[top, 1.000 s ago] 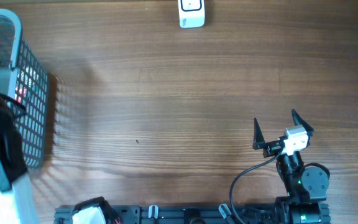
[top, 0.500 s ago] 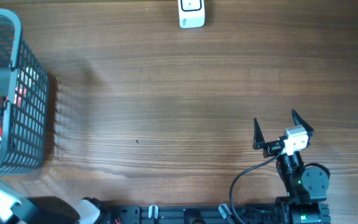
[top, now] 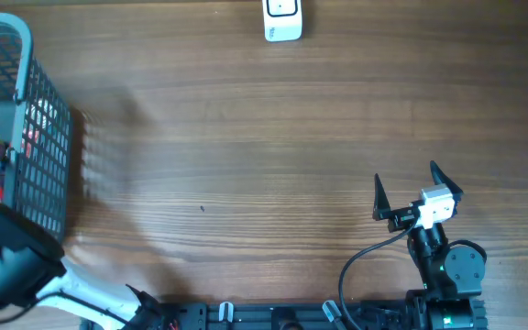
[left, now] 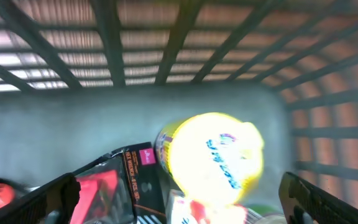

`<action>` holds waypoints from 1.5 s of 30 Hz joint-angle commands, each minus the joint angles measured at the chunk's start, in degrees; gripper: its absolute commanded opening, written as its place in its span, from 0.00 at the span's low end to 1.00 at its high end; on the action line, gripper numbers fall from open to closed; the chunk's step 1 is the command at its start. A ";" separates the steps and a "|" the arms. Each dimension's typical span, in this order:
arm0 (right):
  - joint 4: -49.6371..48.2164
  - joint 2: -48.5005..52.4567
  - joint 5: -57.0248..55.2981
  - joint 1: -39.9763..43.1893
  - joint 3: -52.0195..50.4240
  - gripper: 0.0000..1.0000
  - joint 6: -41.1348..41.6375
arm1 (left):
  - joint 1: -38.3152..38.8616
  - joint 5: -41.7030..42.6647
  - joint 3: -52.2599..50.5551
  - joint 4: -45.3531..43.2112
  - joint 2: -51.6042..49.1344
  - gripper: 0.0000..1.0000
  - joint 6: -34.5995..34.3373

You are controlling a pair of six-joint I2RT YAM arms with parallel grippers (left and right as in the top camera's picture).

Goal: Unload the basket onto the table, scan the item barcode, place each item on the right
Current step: 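Reach the left gripper into the basket toward the yellow can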

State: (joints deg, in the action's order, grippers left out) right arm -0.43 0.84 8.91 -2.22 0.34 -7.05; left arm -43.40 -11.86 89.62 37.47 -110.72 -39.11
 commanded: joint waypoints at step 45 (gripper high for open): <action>-0.15 -0.57 -0.42 -0.07 -0.04 1.00 1.05 | 0.15 -1.51 0.39 -7.02 -1.33 0.59 -0.13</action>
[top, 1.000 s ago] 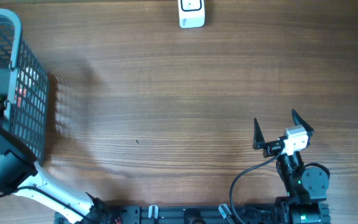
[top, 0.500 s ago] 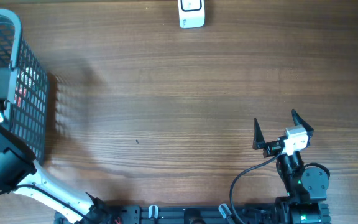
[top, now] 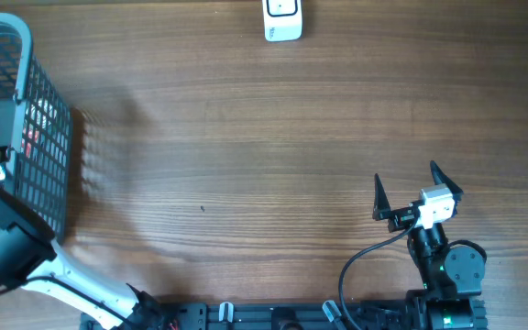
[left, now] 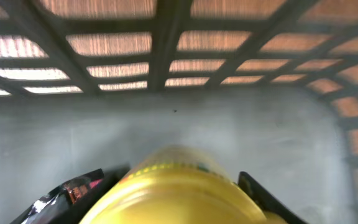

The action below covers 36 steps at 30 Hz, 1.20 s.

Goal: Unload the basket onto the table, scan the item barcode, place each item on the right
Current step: 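Reach the left gripper into the basket toward the yellow can, then grasp the yellow can with the left gripper and lift it out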

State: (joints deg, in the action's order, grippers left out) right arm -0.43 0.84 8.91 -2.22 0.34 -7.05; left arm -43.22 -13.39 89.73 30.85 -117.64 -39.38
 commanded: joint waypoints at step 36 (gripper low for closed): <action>-0.15 -0.57 -0.42 -0.07 -0.04 1.00 1.07 | 0.48 -0.13 0.28 -2.38 -1.51 0.87 0.09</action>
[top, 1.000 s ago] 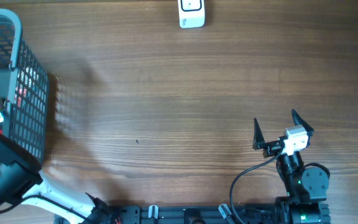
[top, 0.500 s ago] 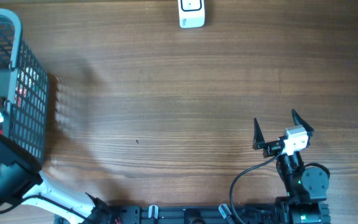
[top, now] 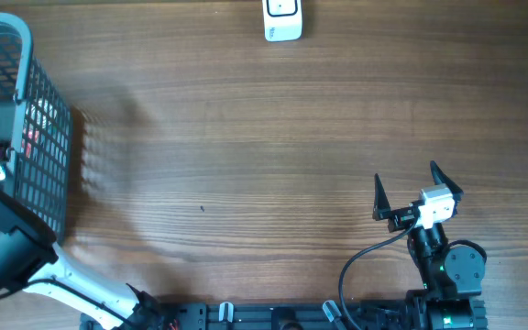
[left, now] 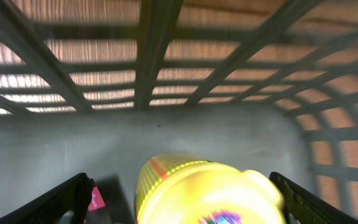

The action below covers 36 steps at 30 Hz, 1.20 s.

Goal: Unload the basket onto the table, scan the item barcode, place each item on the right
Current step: 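Grasp the yellow can with the left gripper and lift it out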

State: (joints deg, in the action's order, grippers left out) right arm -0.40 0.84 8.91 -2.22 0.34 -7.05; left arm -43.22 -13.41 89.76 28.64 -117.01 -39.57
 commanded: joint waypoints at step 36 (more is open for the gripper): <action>-0.17 -0.57 -0.42 -0.07 -0.04 1.00 1.05 | 0.74 1.20 0.26 1.79 12.07 0.45 0.31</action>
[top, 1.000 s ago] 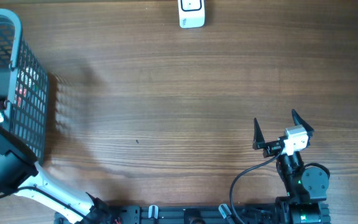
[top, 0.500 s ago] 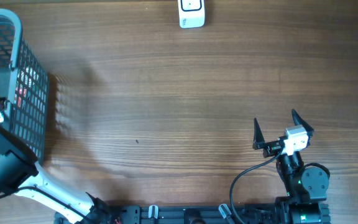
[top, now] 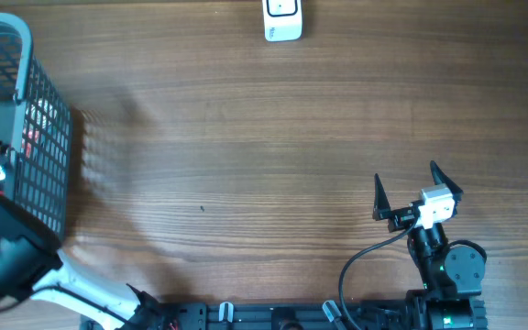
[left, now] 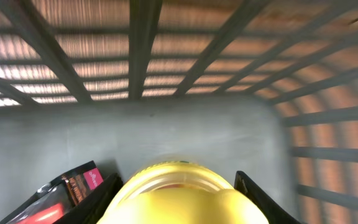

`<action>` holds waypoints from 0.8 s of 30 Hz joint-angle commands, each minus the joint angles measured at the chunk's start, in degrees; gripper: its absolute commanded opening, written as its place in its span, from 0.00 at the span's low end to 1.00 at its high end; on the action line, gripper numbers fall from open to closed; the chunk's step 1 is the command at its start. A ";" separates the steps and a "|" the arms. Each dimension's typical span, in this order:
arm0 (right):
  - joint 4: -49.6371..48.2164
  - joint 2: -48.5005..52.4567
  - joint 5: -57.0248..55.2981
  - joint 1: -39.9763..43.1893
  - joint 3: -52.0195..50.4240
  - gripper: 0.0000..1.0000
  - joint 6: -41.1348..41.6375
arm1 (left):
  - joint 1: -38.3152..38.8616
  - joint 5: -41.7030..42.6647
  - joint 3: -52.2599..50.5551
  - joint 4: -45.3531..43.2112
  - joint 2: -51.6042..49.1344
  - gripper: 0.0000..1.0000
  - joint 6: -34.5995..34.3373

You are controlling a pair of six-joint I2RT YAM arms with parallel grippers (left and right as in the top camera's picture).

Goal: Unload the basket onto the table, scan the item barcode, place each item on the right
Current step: 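Grasp the yellow can with the left gripper and lift it out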

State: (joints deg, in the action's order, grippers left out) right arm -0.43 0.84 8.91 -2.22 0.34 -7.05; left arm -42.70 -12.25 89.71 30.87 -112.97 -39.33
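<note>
A yellow round container (left: 179,202) fills the bottom of the left wrist view, inside the grey mesh basket (top: 46,137). My left gripper (left: 178,186) is down in the basket with its black fingers (left: 253,196) pressed against both sides of the container, shut on it. In the overhead view the arm hides the container. A white scanner (top: 282,18) stands at the table's far edge. My right gripper (top: 416,194) rests open near the front right, holding nothing.
A red and black packet (left: 61,193) lies in the basket just left of the yellow container. The basket's mesh walls (left: 142,56) rise close around the left gripper. Bare wooden table (top: 264,156) lies between the basket and the scanner.
My left gripper's fingers stood wide apart on either side of the yellow container; now they are tight against its sides. The right arm has not moved.
My left gripper was open above the yellow container in the basket. Then its fingers were close around the container. Then they stood wide apart again, and now they are shut on it. The right gripper stayed open in place throughout.
</note>
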 commanded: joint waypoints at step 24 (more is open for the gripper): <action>-0.15 -0.57 -0.42 -0.07 -0.04 1.00 1.05 | 0.22 34.45 0.31 -2.93 37.16 0.46 -13.00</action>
State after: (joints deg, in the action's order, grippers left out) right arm -0.43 0.84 8.91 -2.22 0.34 -7.05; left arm -42.70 11.27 89.69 29.63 -78.08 -46.65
